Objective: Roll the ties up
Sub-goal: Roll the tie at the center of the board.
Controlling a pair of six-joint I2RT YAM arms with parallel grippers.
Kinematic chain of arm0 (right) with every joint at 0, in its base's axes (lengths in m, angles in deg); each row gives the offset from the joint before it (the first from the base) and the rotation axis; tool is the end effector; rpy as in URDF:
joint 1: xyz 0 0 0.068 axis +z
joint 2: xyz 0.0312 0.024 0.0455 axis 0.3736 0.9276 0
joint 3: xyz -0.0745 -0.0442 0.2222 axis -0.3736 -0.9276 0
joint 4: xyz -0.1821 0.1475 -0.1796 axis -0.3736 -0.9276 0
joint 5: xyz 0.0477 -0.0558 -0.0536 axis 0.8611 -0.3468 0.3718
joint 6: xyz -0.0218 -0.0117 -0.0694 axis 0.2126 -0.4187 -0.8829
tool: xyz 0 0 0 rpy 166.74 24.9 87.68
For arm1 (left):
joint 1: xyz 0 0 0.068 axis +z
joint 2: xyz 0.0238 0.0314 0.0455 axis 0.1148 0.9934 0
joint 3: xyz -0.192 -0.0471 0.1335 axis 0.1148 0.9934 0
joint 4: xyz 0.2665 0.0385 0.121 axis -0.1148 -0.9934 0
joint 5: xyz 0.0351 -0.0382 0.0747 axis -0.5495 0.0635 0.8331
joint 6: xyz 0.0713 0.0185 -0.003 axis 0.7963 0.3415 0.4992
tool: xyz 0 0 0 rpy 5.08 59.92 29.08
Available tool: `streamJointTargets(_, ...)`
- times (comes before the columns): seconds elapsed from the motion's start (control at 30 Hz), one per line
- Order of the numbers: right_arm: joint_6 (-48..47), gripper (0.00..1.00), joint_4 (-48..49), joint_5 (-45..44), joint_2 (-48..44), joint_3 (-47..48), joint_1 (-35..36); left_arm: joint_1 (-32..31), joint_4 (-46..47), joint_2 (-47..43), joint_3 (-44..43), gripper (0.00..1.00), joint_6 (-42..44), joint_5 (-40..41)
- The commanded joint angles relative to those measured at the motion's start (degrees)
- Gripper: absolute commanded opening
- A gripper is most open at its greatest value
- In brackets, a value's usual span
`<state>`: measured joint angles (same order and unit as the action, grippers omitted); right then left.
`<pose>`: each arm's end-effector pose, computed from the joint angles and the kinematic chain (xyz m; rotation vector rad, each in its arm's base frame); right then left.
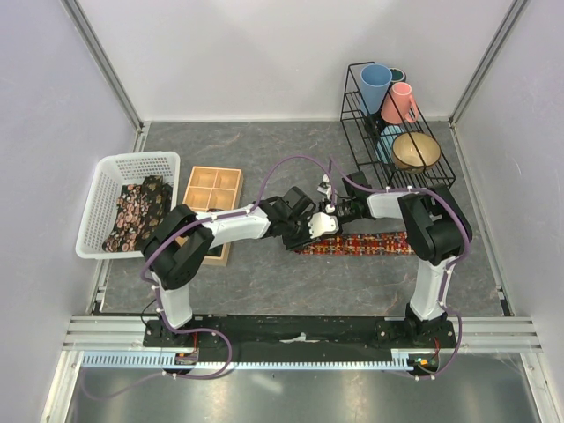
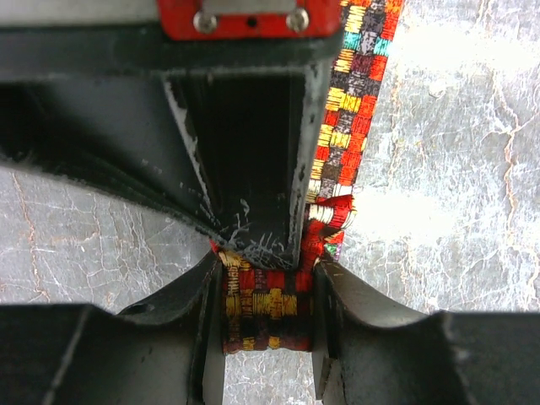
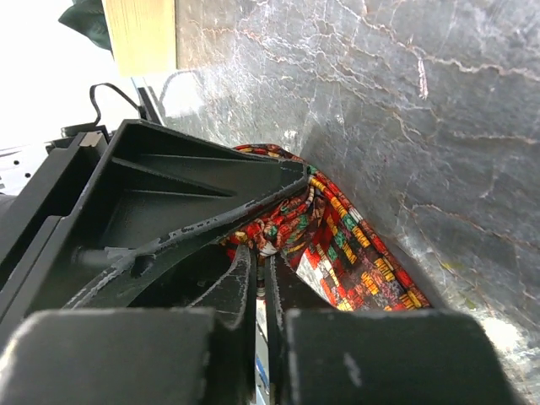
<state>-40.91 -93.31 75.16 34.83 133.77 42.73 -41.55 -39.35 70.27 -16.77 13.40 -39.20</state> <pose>0.3233 0.1780 0.0373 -0.3003 2.6528 1.5789 0.2586 -0.3104 0.0807 1.7535 1.9401 -0.4097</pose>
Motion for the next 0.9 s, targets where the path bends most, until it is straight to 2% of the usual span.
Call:
streamJointTargets(0.0, -6.49, 0.0, -4.32, -8.12, 2.84, -0.06, 0.21, -0.38, -3.78, 1.98, 0.37, 0.26, -1.88, 0.95)
streamJointTargets(0.03, -7.55, 0.0, -5.47, -8.56, 2.93, 0.11, 0.21, -0.29, -3.78, 1.72, 0.45, 0.31, -2.14, 0.86)
streamJointTargets(0.07, -9.56, 0.0, -7.83, -10.48, 3.1, 0.38, 0.03, -0.2, -3.69, 1.45, 0.54, 0.4, -2.41, 0.34)
streamJointTargets(0.2, -12.74, 0.0, -11.63, -15.23, 3.19, 1.08, -0.58, 0.76, -1.68, -2.4, 1.42, 0.6, -2.94, -2.12)
streamJointTargets(0.23, -13.35, 0.0, -12.16, -16.29, 3.28, 1.08, -0.58, 1.2, -0.97, -3.37, 1.68, 0.69, -3.37, -2.91)
streamJointTargets(0.3, -15.02, 0.0, -13.74, -18.74, 3.28, 1.52, -0.5, 2.25, 1.22, -6.09, 2.82, 0.72, -3.73, -5.98)
streamJointTargets(0.33, -15.38, 0.0, -14.27, -19.45, 3.37, 1.7, -0.58, 2.61, 2.19, -6.98, 3.26, 0.8, -4.16, -6.86)
streamJointTargets(0.37, -16.25, 0.0, -15.14, -20.07, 3.54, 2.05, -0.58, 3.4, 3.24, -7.77, 4.66, 0.83, -4.43, -8.35)
streamJointTargets(0.57, -17.22, 0.0, -16.47, -24.12, 3.81, 3.28, -0.67, 5.51, 14.05, -13.05, 11.87, 0.88, -4.61, -15.13)
streamJointTargets(0.77, -18.28, 0.0, -17.87, -24.21, 5.04, 4.16, -0.67, 5.43, 20.65, -9.72, 12.5, 0.88, -3.91, -17.24)
streamJointTargets(0.87, -18.89, 0.0, -18.49, -23.33, 5.39, 4.95, -0.67, 5.08, 22.24, -8.05, 11.97, 0.85, -2.24, -17.86)
